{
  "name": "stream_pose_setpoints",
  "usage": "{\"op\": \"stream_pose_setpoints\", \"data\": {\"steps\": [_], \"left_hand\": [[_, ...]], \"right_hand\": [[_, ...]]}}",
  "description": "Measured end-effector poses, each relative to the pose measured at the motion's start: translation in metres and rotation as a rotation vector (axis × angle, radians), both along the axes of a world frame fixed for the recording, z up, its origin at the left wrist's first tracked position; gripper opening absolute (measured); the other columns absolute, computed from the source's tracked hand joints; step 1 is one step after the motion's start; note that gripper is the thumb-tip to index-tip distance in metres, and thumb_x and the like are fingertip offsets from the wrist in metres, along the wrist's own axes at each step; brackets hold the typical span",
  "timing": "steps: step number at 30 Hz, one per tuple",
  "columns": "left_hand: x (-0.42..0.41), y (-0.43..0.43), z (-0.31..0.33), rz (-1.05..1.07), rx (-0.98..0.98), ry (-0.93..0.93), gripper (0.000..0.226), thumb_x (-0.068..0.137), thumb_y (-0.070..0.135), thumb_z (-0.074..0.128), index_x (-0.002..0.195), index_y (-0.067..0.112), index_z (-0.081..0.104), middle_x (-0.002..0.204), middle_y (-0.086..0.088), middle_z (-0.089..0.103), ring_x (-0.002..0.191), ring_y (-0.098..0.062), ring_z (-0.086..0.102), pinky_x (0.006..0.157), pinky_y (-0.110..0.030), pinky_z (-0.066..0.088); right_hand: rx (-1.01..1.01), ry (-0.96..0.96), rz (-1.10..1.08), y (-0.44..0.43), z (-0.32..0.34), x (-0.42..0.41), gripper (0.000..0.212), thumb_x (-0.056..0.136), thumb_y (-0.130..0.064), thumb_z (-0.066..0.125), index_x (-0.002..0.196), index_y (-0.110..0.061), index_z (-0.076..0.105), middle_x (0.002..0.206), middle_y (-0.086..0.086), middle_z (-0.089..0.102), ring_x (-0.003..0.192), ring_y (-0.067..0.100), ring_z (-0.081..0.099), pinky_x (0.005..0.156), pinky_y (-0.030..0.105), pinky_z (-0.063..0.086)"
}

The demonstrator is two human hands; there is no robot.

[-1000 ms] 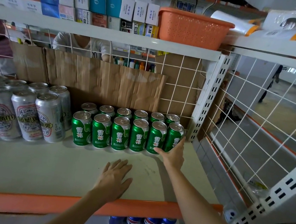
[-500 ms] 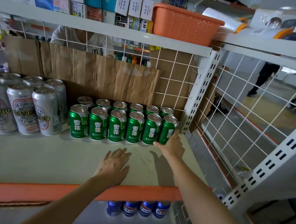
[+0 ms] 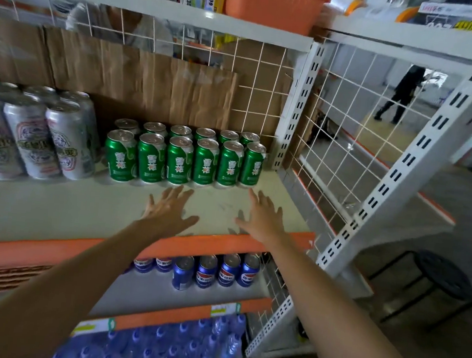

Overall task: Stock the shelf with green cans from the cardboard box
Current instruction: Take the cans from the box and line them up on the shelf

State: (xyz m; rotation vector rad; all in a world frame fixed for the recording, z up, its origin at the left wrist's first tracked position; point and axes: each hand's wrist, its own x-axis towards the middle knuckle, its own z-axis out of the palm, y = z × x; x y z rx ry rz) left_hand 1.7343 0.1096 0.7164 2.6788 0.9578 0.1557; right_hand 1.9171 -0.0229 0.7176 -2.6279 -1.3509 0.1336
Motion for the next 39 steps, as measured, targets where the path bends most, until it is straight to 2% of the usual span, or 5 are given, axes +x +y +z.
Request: {"op": "stream_pose_setpoints", "data": {"steps": [11,18,25,31,39], "left_hand": [[-0.046,-0.051,0.003,0.112,0.073,0.022,0.080,0.087,0.057,0.049,0.149,0.024,0.010,0.158,-0.002,0.005,0.145,-0.025,0.004,0.111,-0.062,0.003],[-0.092,-0.127,-0.007,0.218,0.065,-0.005,0.077,0.087,0.057,0.049,0.148,0.028,0.014,0.158,-0.002,0.005,0.145,-0.025,0.003,0.112,-0.062,0.003],[-0.161,-0.209,-0.032,0.372,0.022,0.002,0.074,0.087,0.056,0.049,0.148,0.029,0.017,0.157,-0.003,0.011,0.144,-0.026,0.008,0.112,-0.060,0.008],[-0.231,-0.249,-0.050,0.481,-0.045,0.031,0.076,0.087,0.052,0.053,0.148,0.027,0.016,0.157,-0.003,0.010,0.144,-0.025,0.009,0.112,-0.056,0.012],[-0.339,-0.270,-0.088,0.691,-0.146,0.053,0.077,0.084,0.051,0.057,0.147,0.028,0.020,0.156,-0.003,0.013,0.144,-0.024,0.012,0.113,-0.052,0.013]], "right_hand": [[-0.112,-0.112,0.150,-0.059,0.008,-0.035,0.090,0.087,-0.058,0.050,0.150,-0.027,-0.006,0.159,0.008,-0.003,0.146,0.030,0.002,0.115,0.054,0.004],[-0.126,-0.165,0.309,-0.115,-0.002,-0.066,0.088,0.087,-0.059,0.049,0.151,-0.027,-0.003,0.159,0.009,-0.001,0.145,0.031,0.006,0.114,0.056,0.013],[-0.141,-0.057,0.460,-0.167,-0.021,-0.115,0.088,0.086,-0.064,0.047,0.151,-0.028,0.000,0.159,0.005,-0.001,0.146,0.027,0.003,0.113,0.049,0.015],[-0.151,-0.032,0.620,-0.169,-0.044,-0.171,0.089,0.085,-0.060,0.051,0.151,-0.026,0.001,0.159,0.008,0.004,0.146,0.027,0.005,0.114,0.048,0.019],[-0.321,-0.061,0.840,-0.132,-0.083,-0.278,0.087,0.088,-0.061,0.046,0.151,-0.023,0.000,0.159,0.010,0.002,0.145,0.029,0.007,0.116,0.046,0.016]]}}
